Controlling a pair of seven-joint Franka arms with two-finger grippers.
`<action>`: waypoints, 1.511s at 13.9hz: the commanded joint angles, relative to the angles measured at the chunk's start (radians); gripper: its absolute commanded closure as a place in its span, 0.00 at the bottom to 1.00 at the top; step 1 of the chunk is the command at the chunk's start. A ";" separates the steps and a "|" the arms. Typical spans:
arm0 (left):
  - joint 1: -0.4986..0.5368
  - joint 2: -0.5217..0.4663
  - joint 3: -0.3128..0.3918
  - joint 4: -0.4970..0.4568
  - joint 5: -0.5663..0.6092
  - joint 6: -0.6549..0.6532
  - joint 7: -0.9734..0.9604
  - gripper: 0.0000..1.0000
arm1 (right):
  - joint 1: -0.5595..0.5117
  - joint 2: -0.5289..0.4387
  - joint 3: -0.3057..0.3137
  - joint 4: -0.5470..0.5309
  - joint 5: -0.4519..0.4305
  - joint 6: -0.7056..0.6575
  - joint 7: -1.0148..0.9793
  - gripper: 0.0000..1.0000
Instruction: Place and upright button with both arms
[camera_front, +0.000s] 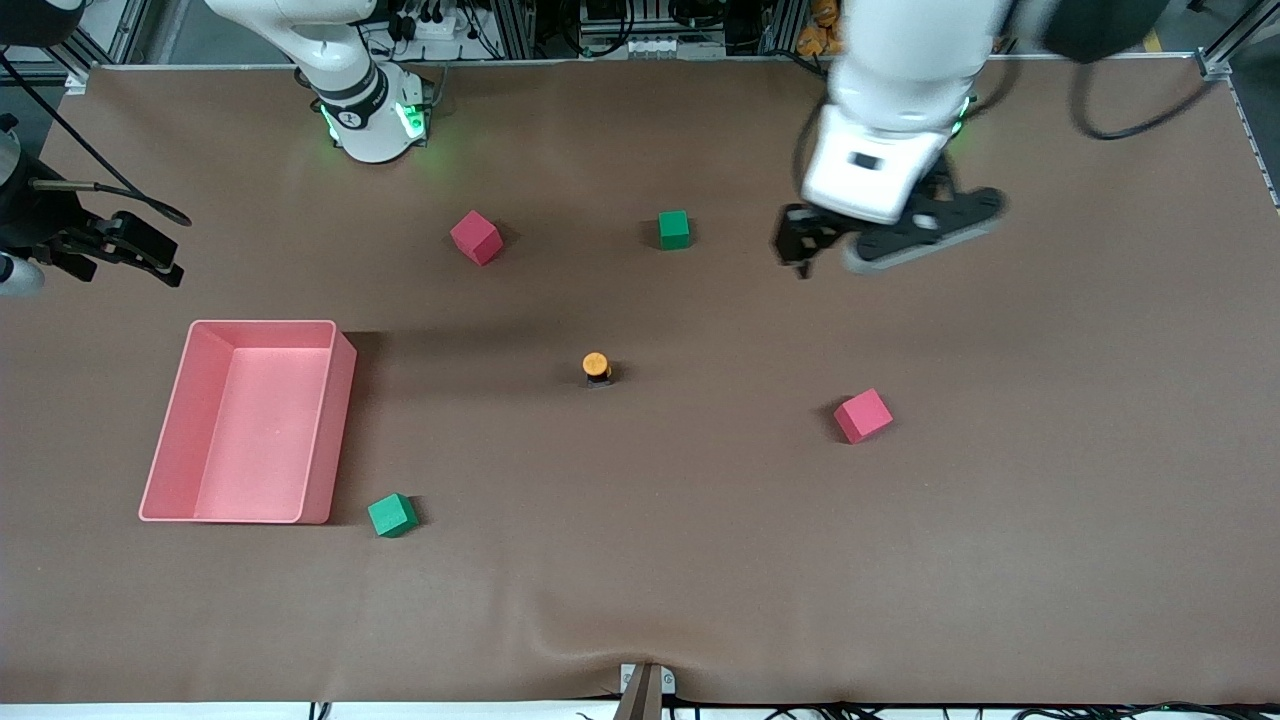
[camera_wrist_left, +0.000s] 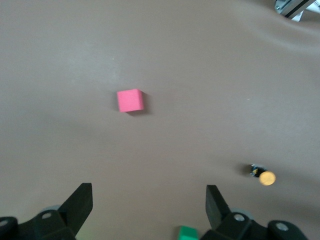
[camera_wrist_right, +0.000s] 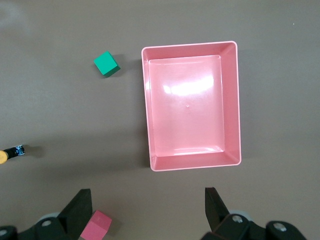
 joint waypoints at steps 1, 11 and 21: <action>0.109 -0.094 -0.013 -0.107 -0.057 0.000 0.156 0.00 | 0.005 0.006 -0.004 0.016 -0.017 -0.013 -0.007 0.00; 0.338 -0.231 -0.010 -0.280 -0.107 0.029 0.545 0.00 | 0.005 0.006 -0.004 0.016 -0.016 -0.013 -0.005 0.00; 0.414 -0.245 0.009 -0.291 -0.093 0.025 0.727 0.00 | 0.007 0.013 -0.004 0.014 -0.010 -0.013 -0.005 0.00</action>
